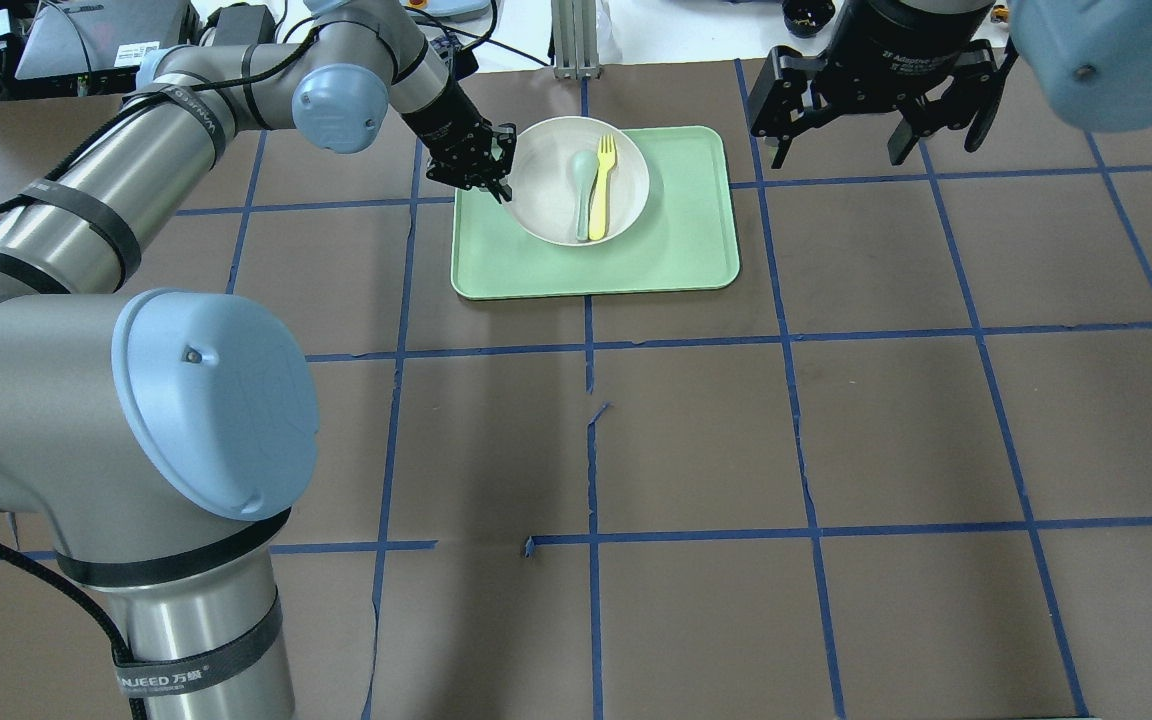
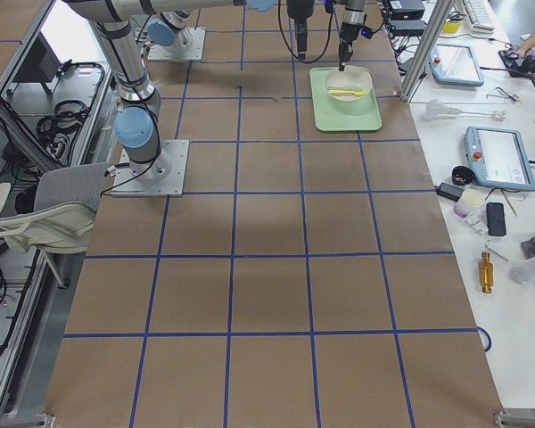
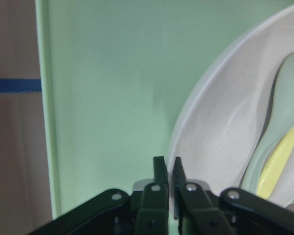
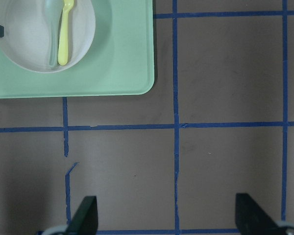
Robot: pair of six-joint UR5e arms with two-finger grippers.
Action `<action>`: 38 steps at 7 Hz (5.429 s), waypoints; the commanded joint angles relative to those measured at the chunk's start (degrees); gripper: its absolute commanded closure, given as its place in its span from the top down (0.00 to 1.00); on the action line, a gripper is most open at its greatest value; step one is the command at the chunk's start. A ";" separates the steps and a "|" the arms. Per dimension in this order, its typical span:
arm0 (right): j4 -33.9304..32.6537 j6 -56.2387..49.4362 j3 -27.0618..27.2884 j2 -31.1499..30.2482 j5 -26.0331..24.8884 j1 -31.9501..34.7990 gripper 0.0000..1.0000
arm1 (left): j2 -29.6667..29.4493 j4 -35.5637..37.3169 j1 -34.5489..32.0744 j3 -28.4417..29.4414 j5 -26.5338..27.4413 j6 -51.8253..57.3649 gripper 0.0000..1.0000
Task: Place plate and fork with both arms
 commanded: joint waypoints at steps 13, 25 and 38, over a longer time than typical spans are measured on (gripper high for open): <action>-23.42 0.96 0.00 19.82 1.67 2.10 0.96 | 18.51 -17.91 2.19 -3.80 16.83 0.79 1.00; -35.77 10.28 -11.60 42.98 3.61 7.73 0.48 | 47.72 -17.36 2.64 -30.70 23.51 -4.85 1.00; -35.16 11.25 -10.99 43.33 4.22 8.26 0.19 | 47.29 -16.66 2.82 -34.21 22.44 -3.96 1.00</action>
